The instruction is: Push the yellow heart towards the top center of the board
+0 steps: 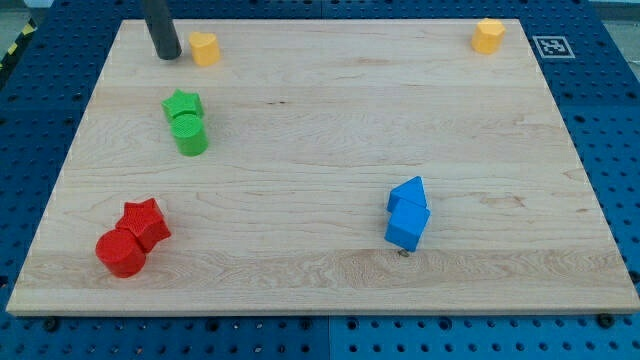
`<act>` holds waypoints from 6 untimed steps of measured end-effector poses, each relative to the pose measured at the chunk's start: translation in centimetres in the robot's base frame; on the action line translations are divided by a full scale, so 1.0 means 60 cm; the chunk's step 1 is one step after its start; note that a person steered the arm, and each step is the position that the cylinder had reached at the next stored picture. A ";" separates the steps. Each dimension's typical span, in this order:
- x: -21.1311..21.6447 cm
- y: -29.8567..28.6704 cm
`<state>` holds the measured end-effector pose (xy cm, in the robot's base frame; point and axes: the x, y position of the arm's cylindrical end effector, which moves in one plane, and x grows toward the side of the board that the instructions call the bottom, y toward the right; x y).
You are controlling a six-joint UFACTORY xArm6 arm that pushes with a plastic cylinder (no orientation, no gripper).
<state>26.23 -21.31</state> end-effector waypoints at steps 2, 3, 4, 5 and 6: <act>0.018 0.050; 0.021 0.085; 0.021 0.104; 0.005 0.104; -0.001 0.105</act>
